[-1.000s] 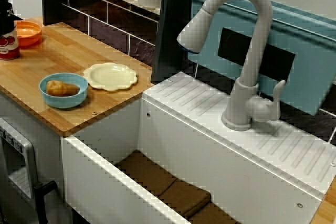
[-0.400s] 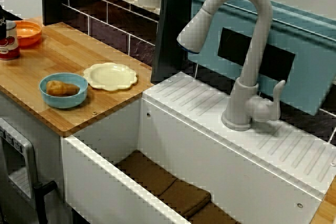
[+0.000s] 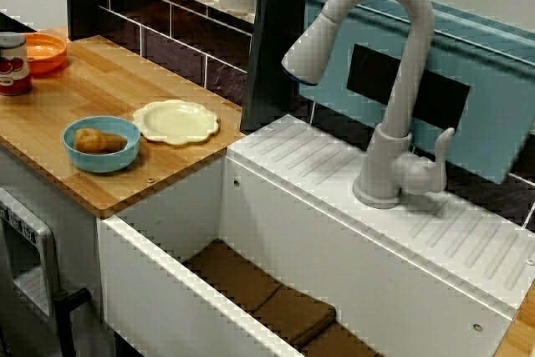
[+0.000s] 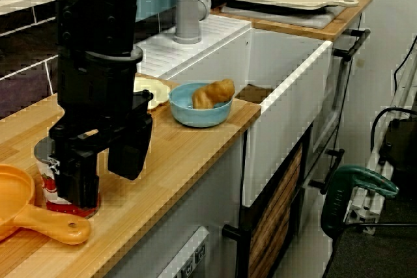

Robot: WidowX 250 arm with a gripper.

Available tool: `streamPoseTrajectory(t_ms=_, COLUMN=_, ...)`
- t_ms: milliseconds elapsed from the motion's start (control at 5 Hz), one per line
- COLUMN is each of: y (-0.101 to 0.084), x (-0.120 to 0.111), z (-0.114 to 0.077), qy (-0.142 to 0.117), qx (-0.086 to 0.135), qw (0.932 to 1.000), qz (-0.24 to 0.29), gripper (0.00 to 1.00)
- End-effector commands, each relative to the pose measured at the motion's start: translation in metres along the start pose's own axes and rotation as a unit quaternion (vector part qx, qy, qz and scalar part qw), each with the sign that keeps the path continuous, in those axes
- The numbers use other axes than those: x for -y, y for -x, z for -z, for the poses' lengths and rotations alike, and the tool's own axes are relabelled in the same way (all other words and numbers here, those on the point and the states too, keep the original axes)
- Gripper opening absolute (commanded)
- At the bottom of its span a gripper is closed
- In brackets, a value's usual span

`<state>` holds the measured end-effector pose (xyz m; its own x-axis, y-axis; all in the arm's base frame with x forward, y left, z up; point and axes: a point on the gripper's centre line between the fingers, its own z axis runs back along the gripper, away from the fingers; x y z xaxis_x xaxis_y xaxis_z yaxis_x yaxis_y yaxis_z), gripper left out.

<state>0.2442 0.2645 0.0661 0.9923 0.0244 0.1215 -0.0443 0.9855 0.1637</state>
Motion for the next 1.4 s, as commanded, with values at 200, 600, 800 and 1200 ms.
streamPoseTrajectory(t_ms=200, y=-0.019, x=-0.01, z=-0.01, qy=0.056, qx=0.002, qw=0.9983, qz=0.017, gripper=1.0)
streamPoseTrajectory(t_ms=600, y=-0.049, x=0.004, z=-0.015, qy=0.143, qx=-0.01, qw=0.9897, qz=0.011, gripper=1.0)
streamPoseTrajectory(t_ms=800, y=-0.064, x=0.017, z=-0.019, qy=0.153, qx=-0.02, qw=0.988, qz=0.012, gripper=1.0)
streamPoseTrajectory(t_ms=1200, y=-0.069, x=0.025, z=-0.029, qy=0.164, qx=-0.021, qw=0.9861, qz=0.01, gripper=1.0)
